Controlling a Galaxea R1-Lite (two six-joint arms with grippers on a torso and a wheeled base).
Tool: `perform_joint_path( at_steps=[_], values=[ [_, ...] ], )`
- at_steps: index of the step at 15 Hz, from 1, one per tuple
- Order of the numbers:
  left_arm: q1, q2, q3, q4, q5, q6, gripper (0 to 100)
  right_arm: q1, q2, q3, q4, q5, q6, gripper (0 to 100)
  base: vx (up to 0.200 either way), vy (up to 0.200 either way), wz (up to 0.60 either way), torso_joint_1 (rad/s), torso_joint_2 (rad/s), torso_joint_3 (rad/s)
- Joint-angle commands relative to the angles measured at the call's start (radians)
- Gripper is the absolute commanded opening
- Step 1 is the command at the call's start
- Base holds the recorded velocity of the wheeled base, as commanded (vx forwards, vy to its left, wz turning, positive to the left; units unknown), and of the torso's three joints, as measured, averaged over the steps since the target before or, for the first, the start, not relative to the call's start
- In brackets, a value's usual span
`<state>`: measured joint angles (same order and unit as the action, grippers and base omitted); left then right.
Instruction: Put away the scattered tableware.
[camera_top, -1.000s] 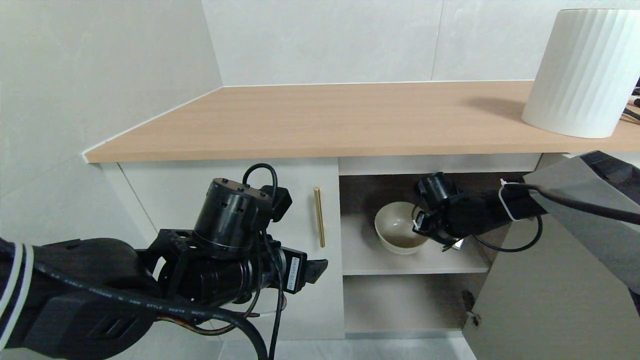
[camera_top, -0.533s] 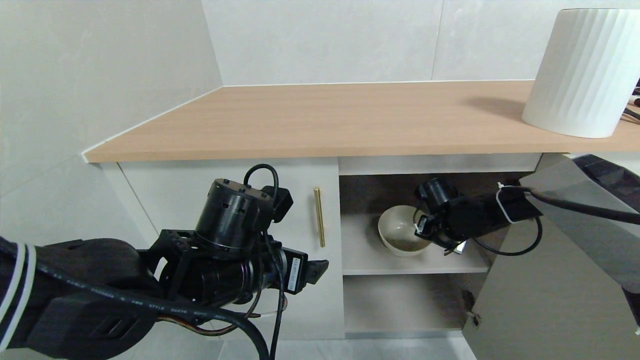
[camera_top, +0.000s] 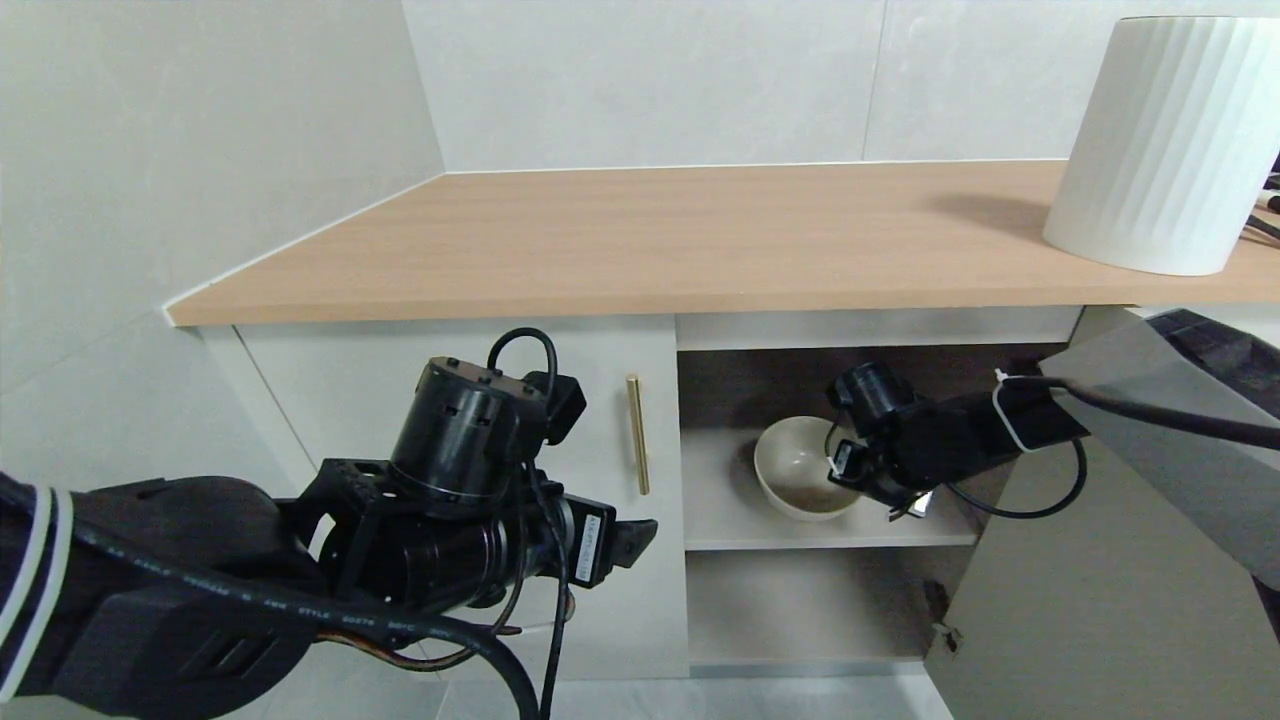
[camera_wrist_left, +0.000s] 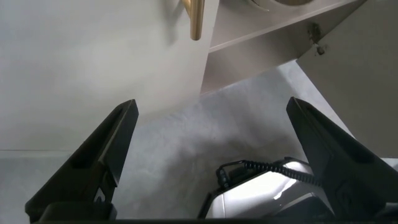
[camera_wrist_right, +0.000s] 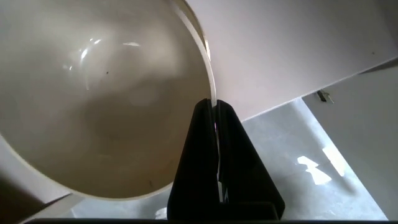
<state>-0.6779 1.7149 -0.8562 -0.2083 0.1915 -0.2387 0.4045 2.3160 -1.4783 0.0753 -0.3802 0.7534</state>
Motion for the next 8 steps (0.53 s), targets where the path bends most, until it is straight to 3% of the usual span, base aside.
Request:
perform_joint_path(
  at_steps=[1, 8],
  values=[
    [0.000, 0.000, 0.000, 0.000, 0.000, -0.001, 100, 0.010, -0.024, 0.009, 0.000, 0.001, 0.001, 0, 0.000, 0.000, 0.00, 0.000, 0.00, 0.000],
    [0.000, 0.000, 0.000, 0.000, 0.000, -0.001, 100, 0.008, -0.023, 0.012, 0.000, 0.003, -0.002, 0, 0.000, 0.000, 0.00, 0.000, 0.00, 0.000]
  ],
)
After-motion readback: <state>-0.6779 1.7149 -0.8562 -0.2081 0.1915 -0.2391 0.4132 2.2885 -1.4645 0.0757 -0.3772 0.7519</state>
